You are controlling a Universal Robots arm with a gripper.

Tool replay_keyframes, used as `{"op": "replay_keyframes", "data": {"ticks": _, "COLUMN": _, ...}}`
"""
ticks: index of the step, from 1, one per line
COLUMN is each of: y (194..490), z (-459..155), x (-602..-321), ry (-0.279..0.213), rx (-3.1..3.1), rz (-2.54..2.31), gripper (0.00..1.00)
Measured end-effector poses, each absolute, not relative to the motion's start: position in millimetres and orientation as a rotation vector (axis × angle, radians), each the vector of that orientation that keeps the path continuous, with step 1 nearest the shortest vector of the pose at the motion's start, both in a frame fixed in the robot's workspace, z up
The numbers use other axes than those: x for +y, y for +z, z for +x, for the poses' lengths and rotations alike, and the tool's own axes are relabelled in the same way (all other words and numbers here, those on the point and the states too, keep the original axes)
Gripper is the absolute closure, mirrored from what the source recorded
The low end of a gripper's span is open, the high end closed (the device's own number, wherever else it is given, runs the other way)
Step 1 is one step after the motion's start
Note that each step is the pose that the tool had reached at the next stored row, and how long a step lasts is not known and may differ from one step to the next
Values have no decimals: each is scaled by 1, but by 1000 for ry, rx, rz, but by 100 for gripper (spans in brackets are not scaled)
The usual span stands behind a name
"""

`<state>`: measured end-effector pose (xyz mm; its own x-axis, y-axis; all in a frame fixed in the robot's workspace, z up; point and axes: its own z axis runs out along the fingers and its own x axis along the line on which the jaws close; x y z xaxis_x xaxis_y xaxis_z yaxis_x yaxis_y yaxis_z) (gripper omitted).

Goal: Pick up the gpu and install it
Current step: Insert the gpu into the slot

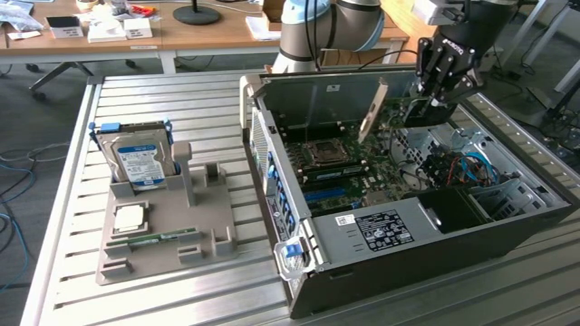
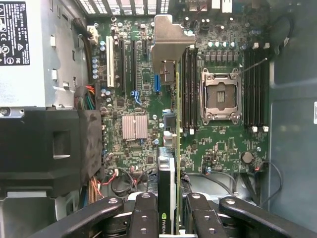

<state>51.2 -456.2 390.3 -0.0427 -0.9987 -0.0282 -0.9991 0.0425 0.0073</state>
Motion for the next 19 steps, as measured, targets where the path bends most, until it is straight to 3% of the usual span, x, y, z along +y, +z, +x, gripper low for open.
{"op": "replay_keyframes", "data": {"ticks": 19, "y": 383, "z": 45, "x": -456, "ry": 39, "rx": 2257, "rz": -2163, "gripper": 73}}
